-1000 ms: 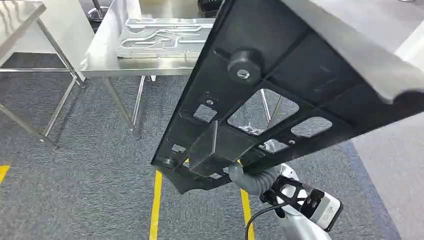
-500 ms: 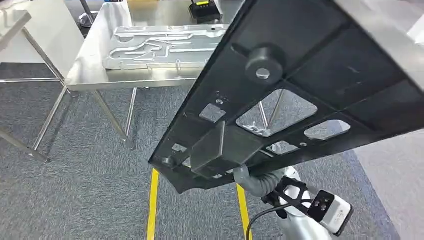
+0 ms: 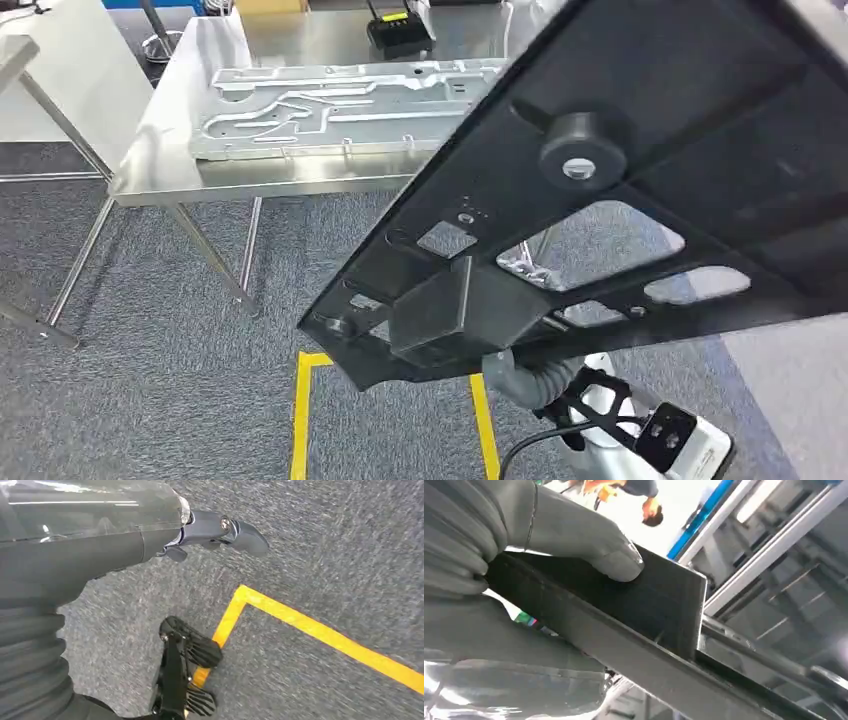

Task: Take the parts from the cabinet and place them on the table.

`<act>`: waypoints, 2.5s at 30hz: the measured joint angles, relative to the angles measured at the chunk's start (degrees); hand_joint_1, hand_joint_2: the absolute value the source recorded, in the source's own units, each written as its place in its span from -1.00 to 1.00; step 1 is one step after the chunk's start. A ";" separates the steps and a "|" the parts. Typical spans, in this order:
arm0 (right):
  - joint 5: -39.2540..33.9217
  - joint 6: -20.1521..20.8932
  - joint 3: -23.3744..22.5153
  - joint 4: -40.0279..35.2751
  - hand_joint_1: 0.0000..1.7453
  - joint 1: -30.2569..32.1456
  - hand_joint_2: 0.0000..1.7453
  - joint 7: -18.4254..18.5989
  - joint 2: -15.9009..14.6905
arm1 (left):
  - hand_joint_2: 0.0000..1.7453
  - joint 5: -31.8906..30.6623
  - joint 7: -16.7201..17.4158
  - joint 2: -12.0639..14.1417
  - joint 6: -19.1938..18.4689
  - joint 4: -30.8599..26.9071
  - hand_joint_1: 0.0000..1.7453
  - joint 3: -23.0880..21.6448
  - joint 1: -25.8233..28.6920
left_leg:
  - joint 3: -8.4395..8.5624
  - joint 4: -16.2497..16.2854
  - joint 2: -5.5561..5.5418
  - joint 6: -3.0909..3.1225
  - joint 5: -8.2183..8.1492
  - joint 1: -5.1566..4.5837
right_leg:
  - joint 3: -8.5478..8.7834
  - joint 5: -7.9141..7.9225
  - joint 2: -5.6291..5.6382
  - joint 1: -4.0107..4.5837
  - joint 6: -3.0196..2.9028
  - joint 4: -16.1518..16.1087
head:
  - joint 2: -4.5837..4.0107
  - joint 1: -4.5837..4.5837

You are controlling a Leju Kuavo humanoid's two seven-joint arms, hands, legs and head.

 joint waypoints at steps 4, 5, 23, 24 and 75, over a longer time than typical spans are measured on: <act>-1.36 1.47 -0.22 -1.16 1.00 0.09 1.00 0.00 -0.13 | 1.00 0.00 -0.24 -0.02 -0.15 0.02 -1.00 0.00 -0.33 | -2.63 6.47 0.00 -0.80 -1.58 0.26 | 2.18 -0.74 0.24 -0.08 -1.58 -0.67 | 0.00 0.00; -1.75 1.90 -0.26 -1.18 1.00 0.13 1.00 0.00 -0.15 | 1.00 0.00 -0.26 0.00 -0.17 0.02 -1.00 0.00 -0.36 | -5.28 10.88 0.00 -0.89 -3.17 0.30 | 2.47 -1.04 0.28 -0.04 -1.76 -0.68 | 0.00 0.00; -0.63 0.02 -0.15 0.68 1.00 -1.84 1.00 0.00 -0.28 | 1.00 0.00 0.00 0.09 -0.37 0.00 -1.00 0.00 -0.40 | -4.97 0.08 -0.20 2.05 4.14 -0.05 | -3.82 -11.57 0.77 -0.17 1.66 16.90 | 0.00 0.02; -0.68 -0.13 0.11 1.20 1.00 -2.09 1.00 0.00 -0.17 | 1.00 0.00 0.04 0.09 -0.39 0.00 -1.00 0.00 -0.36 | -4.54 0.08 -0.24 1.98 3.85 -0.04 | -3.93 -9.95 0.67 -0.29 1.86 15.73 | 0.00 0.02; 0.66 1.16 10.45 13.47 1.00 -10.95 1.00 0.00 1.09 | 1.00 -0.02 -0.48 -0.72 -1.22 0.02 -1.00 0.48 -0.46 | -7.56 0.22 -0.27 -0.21 5.17 -0.43 | 6.53 -3.88 0.74 0.57 -1.15 -1.17 | 0.00 0.00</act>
